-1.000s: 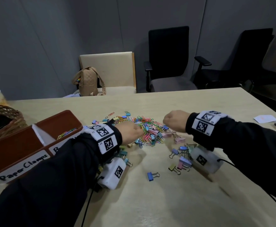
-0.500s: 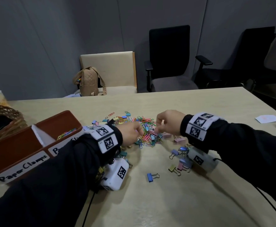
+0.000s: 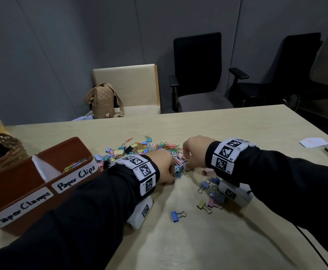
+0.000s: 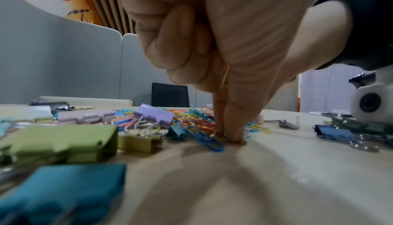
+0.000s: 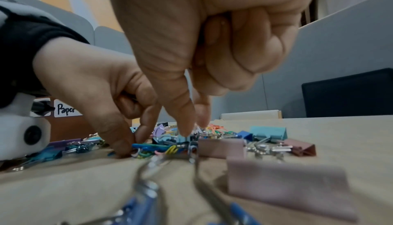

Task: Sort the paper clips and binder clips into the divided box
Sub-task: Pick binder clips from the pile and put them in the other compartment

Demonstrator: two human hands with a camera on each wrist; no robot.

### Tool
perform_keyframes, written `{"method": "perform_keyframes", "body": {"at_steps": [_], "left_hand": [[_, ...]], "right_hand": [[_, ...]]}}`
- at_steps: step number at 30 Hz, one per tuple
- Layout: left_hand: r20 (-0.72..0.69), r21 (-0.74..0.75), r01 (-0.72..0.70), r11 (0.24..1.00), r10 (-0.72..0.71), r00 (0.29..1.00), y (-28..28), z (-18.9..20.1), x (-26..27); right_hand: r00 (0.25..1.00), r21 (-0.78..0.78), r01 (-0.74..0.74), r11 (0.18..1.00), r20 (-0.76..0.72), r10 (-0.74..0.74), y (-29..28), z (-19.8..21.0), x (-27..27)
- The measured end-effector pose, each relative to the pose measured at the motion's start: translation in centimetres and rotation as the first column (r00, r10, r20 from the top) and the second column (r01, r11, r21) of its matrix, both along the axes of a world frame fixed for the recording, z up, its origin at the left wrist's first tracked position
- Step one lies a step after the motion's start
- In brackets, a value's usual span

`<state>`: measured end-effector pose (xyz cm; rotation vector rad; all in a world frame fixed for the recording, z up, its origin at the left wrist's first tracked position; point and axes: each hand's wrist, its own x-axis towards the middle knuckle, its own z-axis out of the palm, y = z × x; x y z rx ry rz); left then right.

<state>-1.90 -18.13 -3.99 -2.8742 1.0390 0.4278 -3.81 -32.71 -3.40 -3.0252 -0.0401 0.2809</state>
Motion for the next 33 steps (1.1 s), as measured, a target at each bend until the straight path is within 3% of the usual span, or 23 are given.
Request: {"method": "perform_keyframes", "body": {"at_steps": [9, 13, 20, 27, 33], "left_hand": [[-0.083, 0.019, -0.164, 0.986, 0.165, 0.983, 1.4, -0.3, 0.4], [-0.077, -0.015, -0.188, 0.982, 0.186, 0.979, 1.8, 0.0, 0.5], [-0.053, -0.083, -0.187, 0.979, 0.183, 0.982, 1.9, 0.5, 0.3], [-0.143, -0.126, -0.231, 0.965, 0.213, 0.967, 2.3, 1.1, 0.2], [-0.153, -0.170, -0.235, 0.957, 0.210, 0.966, 3.3, 0.4, 0.4]], "right_hand": [[0.999, -0.111, -0.011, 0.994, -0.046, 0.006, 2.0, -0.1, 0.8], [0.980, -0.288, -0.100, 0.952, -0.193, 0.045, 3.2, 0.0, 0.8], [0.994, -0.152, -0.040, 0.988, -0.107, 0.024, 0.8, 1.0, 0.0], [0.963, -0.276, -0.228, 0.933, -0.206, 0.175, 1.5, 2.1, 0.6], [0.955, -0.316, -0.285, 0.905, -0.178, 0.239, 1.8, 1.7, 0.5]]}}
